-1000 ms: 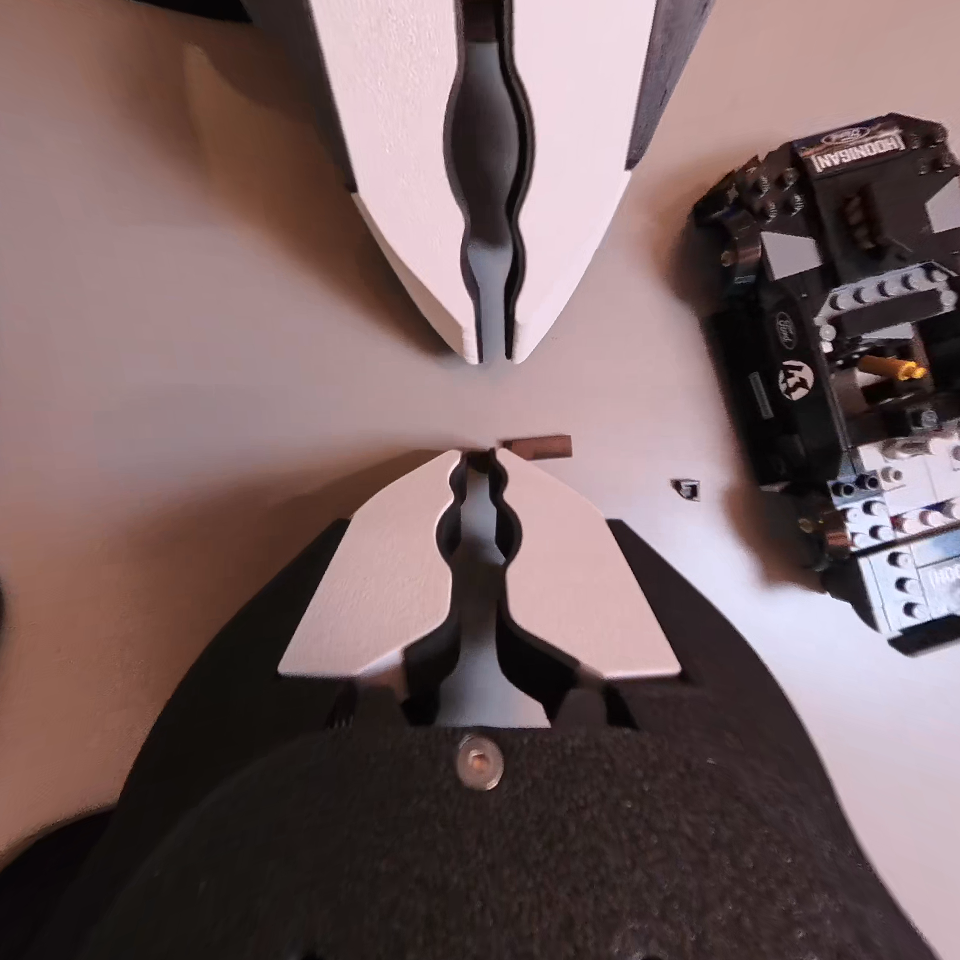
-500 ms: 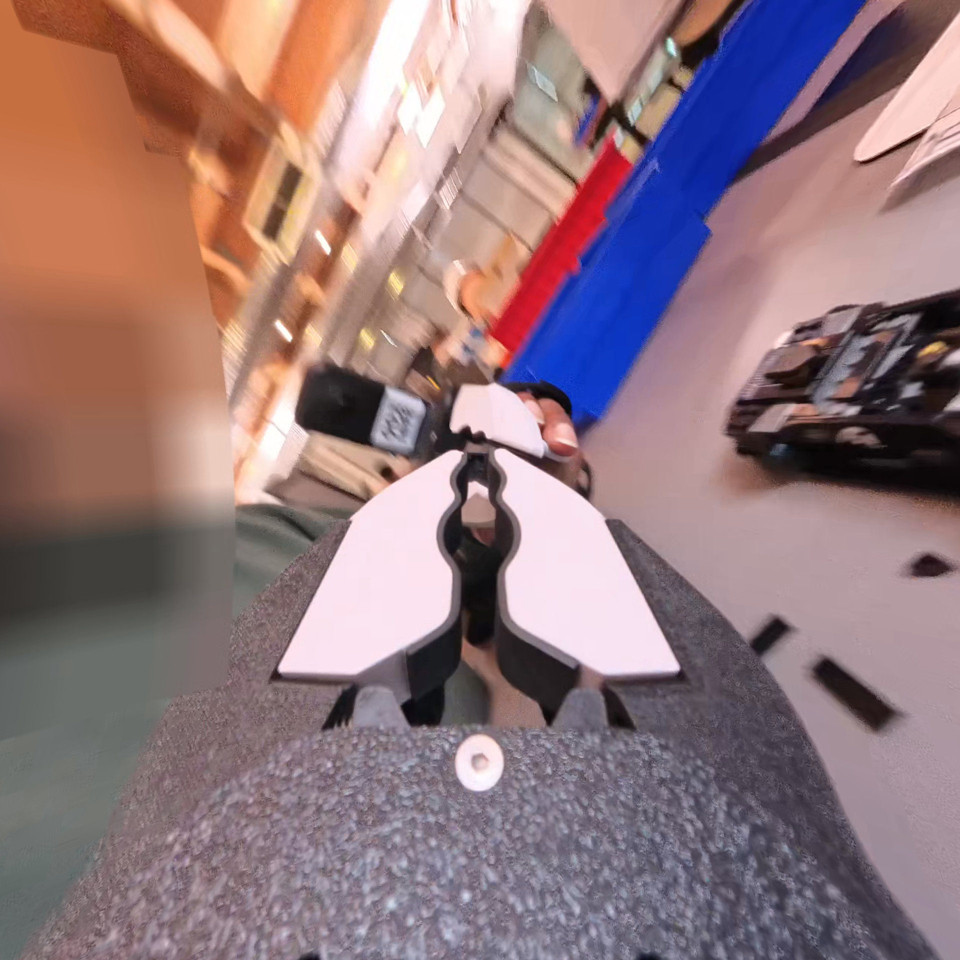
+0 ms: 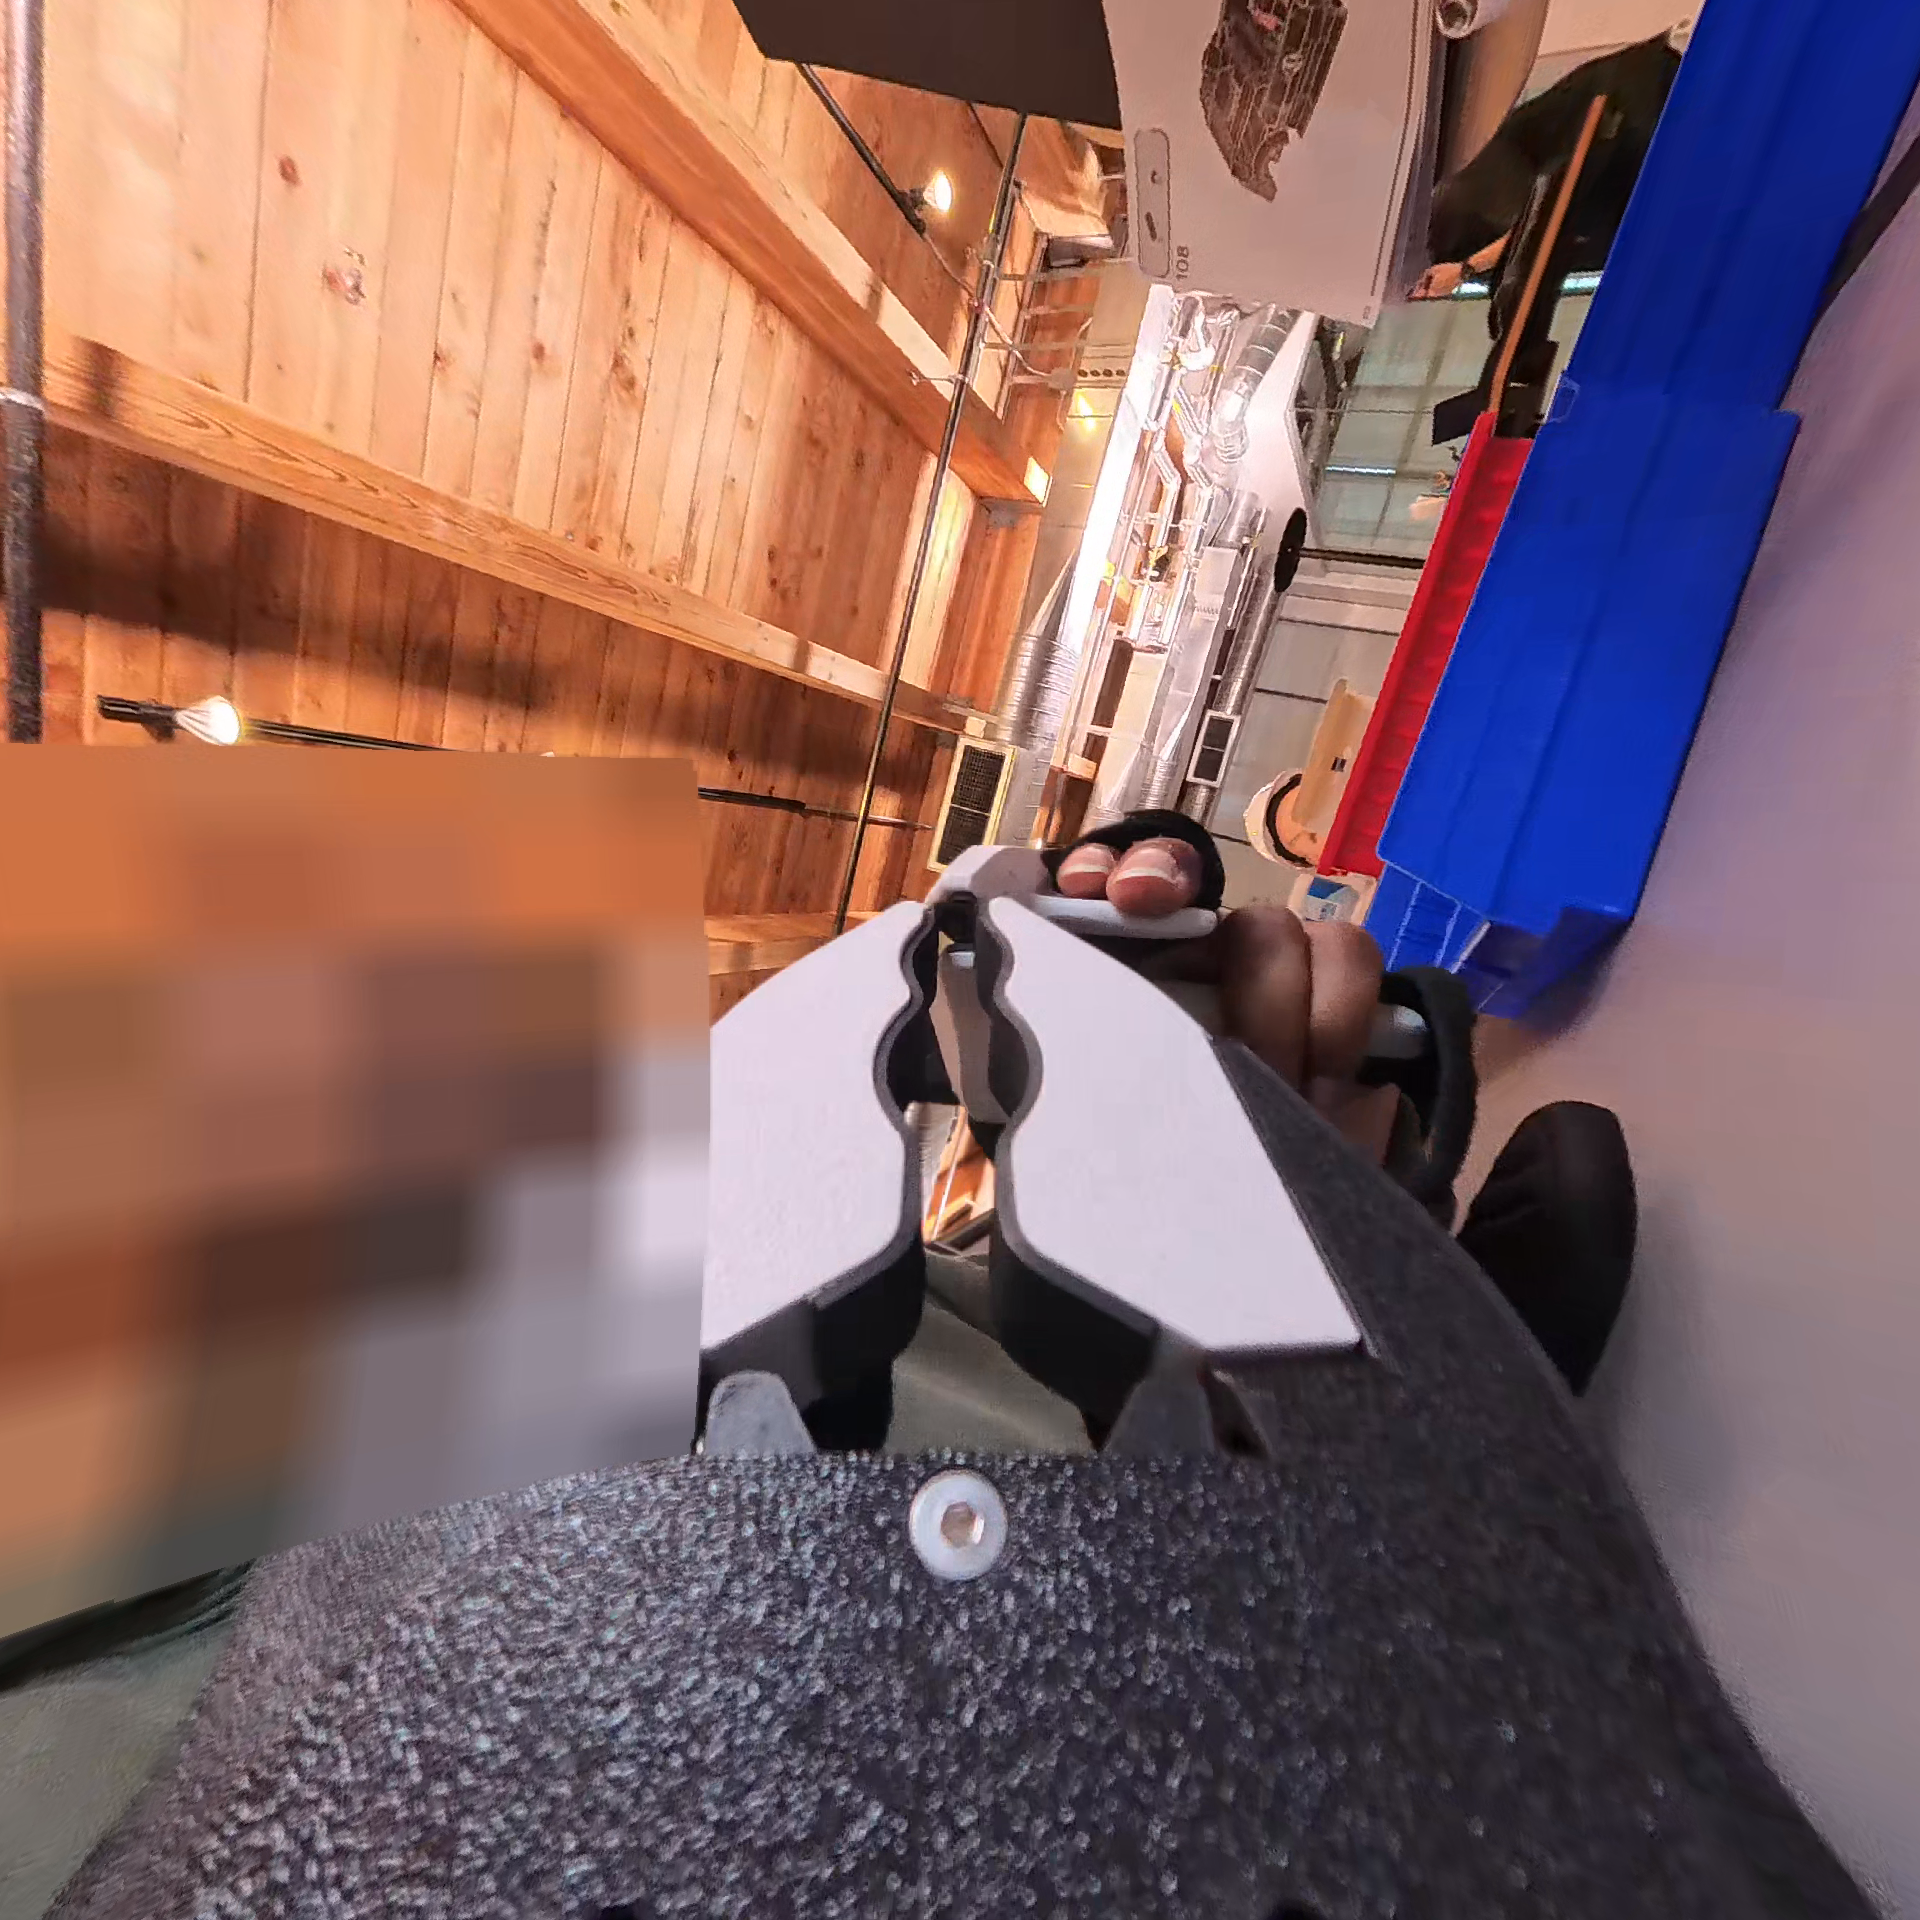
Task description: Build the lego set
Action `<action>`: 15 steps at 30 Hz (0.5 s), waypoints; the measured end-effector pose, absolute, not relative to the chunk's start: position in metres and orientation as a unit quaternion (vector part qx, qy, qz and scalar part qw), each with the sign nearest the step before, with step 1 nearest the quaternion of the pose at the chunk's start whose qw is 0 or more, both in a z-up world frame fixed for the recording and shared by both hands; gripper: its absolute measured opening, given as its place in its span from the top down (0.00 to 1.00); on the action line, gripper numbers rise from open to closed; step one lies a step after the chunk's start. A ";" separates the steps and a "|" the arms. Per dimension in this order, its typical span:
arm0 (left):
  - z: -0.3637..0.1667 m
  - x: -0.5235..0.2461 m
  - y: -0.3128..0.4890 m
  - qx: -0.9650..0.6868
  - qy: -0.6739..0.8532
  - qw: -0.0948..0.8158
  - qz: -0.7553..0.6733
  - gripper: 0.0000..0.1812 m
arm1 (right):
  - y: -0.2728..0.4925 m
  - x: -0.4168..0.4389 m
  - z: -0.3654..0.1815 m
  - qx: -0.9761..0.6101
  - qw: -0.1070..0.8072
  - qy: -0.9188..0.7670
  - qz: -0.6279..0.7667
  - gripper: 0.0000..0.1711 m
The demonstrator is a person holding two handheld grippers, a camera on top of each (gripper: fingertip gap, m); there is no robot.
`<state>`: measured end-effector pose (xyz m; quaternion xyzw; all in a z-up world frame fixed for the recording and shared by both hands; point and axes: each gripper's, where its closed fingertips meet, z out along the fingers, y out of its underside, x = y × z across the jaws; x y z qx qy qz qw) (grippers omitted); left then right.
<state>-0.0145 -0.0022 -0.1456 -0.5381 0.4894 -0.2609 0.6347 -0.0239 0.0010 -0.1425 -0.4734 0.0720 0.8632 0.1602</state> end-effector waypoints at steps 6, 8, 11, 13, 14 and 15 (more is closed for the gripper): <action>-0.153 -0.014 -0.004 -0.542 0.515 0.615 -0.251 0.95 | -0.001 -0.024 -0.150 -0.486 0.154 0.061 0.858 0.96; -0.157 -0.016 -0.004 -0.545 0.531 0.601 -0.243 0.95 | 0.000 -0.021 -0.155 -0.521 0.178 0.032 0.834 0.94; -0.180 -0.023 -0.004 -0.578 0.573 0.529 -0.238 0.95 | -0.001 -0.013 -0.167 -0.624 0.262 -0.076 0.732 0.90; -0.214 -0.032 -0.002 -0.620 0.604 0.447 -0.225 0.95 | 0.004 0.000 -0.180 -0.700 0.351 -0.180 0.595 0.90; -0.234 -0.038 0.000 -0.642 0.619 0.403 -0.206 0.95 | 0.010 0.009 -0.188 -0.728 0.385 -0.228 0.519 0.90; -0.253 -0.044 0.001 -0.661 0.633 0.357 -0.190 0.95 | 0.015 0.018 -0.194 -0.746 0.403 -0.273 0.455 0.90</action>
